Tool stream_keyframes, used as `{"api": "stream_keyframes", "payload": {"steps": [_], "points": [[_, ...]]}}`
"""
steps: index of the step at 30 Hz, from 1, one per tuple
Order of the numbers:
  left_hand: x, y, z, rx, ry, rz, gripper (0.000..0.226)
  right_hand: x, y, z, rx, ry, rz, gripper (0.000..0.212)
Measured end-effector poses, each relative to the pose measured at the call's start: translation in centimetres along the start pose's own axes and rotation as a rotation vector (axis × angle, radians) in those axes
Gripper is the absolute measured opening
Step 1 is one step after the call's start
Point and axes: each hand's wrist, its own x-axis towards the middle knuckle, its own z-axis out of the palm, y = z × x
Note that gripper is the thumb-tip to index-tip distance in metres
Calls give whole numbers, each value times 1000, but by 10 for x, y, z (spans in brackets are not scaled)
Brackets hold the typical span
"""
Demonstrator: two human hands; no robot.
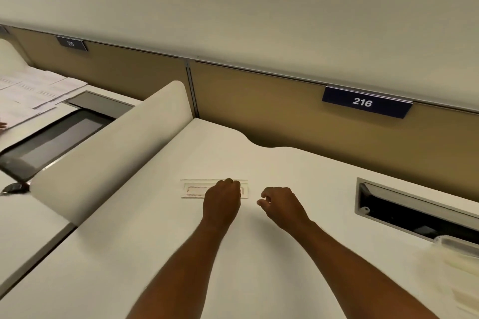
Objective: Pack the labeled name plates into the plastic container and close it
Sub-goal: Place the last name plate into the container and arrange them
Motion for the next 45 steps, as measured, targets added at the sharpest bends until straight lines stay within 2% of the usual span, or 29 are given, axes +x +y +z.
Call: {"api": "stream_keyframes", "payload": {"steps": [4,8,14,18,21,26,29,33,37,41,45], "points": [[18,-8,17,45,-32,28,9,24,2,26,4,-20,27,30],[37,-9,33,133,7,112,17,41,8,43,14,-21,57,31],[47,-13,47,228,15,214,16,53,16,50,49,12,80,25],[52,-11,43,234,88,247,17,53,20,50,110,23,90,22],[53,-9,36,159,194,275,15,46,21,43,255,89,100,18],[59,3,7,-21,328,238,29,38,27,13,796,239,245,19],[62,16,-16,-160,391,160,19,32,33,-8,926,215,281,15],[63,40,-47,-536,461,-37,10,20,42,-34,929,87,234,13],[59,59,-70,-889,535,-165,4,1,48,-61,923,-118,179,34],[53,73,-84,-1257,448,-308,5,-21,52,-87,1121,-270,195,41],[43,79,-91,-1542,416,-456,7,-40,53,-112,1330,-333,142,43]]}}
